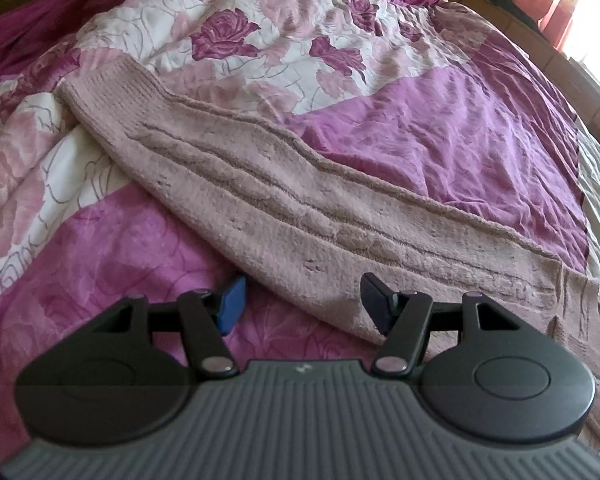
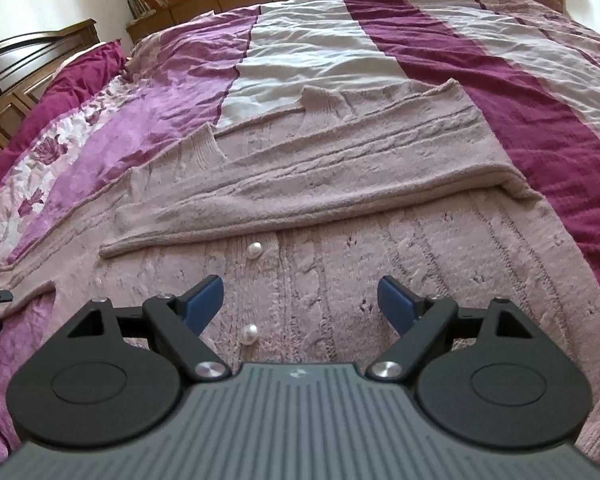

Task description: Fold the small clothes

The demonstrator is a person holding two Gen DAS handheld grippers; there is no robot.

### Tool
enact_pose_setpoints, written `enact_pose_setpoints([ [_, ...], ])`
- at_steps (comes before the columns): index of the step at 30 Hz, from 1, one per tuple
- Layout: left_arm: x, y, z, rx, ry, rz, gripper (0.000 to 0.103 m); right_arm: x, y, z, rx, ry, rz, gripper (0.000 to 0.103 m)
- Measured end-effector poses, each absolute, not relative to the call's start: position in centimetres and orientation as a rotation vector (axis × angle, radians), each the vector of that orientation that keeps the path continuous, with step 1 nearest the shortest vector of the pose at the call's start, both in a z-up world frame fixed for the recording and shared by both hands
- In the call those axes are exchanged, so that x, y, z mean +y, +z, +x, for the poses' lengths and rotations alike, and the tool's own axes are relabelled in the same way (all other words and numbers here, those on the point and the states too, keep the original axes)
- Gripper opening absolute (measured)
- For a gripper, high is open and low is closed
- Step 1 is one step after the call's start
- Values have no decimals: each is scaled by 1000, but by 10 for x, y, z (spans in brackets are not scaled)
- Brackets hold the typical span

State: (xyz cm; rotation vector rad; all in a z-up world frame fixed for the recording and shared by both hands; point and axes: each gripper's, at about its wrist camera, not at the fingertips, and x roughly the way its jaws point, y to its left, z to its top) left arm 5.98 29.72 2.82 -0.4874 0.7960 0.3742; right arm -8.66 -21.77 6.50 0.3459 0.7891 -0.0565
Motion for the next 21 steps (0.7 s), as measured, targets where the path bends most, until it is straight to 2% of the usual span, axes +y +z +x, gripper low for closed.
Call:
enact_pose_setpoints([
  [9,300,25,67,779,390,-492,65,-218,61,-83,804,-69,342,89],
  [21,318,17,83,670,384,-510,65,-222,63,-85,789,-70,351,89],
])
